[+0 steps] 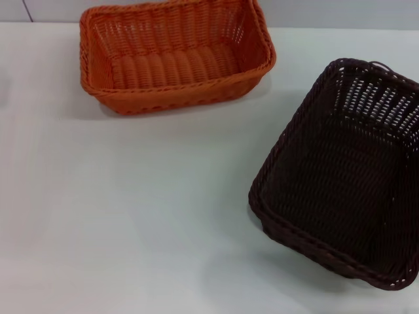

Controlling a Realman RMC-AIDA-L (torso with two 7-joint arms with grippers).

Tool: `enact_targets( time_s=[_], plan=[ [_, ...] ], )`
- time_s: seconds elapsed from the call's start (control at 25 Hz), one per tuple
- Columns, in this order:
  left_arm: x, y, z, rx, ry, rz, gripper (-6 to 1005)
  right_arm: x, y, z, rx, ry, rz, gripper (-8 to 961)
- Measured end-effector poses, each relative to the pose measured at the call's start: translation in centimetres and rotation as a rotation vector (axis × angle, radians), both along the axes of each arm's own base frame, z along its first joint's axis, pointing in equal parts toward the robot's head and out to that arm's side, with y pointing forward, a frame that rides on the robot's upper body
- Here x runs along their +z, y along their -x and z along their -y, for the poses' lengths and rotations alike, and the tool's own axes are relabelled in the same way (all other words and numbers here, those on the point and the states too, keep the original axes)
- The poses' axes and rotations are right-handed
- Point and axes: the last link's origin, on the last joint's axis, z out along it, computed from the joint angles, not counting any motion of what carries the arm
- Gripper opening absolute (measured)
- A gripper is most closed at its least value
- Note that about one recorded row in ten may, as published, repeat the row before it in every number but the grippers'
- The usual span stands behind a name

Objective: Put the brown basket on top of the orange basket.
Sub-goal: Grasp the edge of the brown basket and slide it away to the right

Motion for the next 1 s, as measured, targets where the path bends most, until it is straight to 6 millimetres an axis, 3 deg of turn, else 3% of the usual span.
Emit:
enact_targets(
  time_s=[0.12,0.16,0.24,0.32,0.36,0.4,0.52,0.56,0.6,0.76,1.0],
  plan=[
    [-1.4,2.5,1.6,0.086,0.014,-0.014,719,0.0,3.0,-2.4,0.056,0.173,-0.001,789],
    [-1.9,3.4,1.9,0.123,0.031,-0.022,718,0.3,5.5,-4.2,0.068,0.339,0.020,789],
    [-2.5,4.5,2.4,0.177,0.050,-0.030,717,0.6,6.6,-4.9,0.067,0.409,0.032,789],
    [-2.9,5.4,2.7,0.222,0.060,-0.033,717,1.7,9.3,-6.5,0.055,0.537,0.054,789],
    [-3.2,6.1,2.8,0.256,0.071,-0.028,717,3.3,12.0,-8.3,0.023,0.652,0.073,789],
    [-3.2,6.1,2.8,0.256,0.071,-0.028,717,3.3,12.0,-8.3,0.023,0.652,0.073,788],
    [-3.6,6.8,2.9,0.291,0.085,-0.022,717,4.5,14.7,-9.7,-0.028,0.799,0.110,788],
    [-3.7,7.2,2.9,0.311,0.090,-0.020,717,4.8,15.9,-9.7,-0.058,0.908,0.156,788],
    [-3.7,7.2,2.9,0.311,0.090,-0.020,717,4.8,15.9,-9.7,-0.058,0.908,0.156,787],
    [-3.9,7.9,2.7,0.357,0.104,-0.004,717,4.8,17.2,-6.8,-0.119,1.256,0.271,786],
    [-3.5,8.9,2.3,0.418,0.097,0.039,717,4.7,16.2,-4.6,-0.189,1.510,0.297,785]
  ],
)
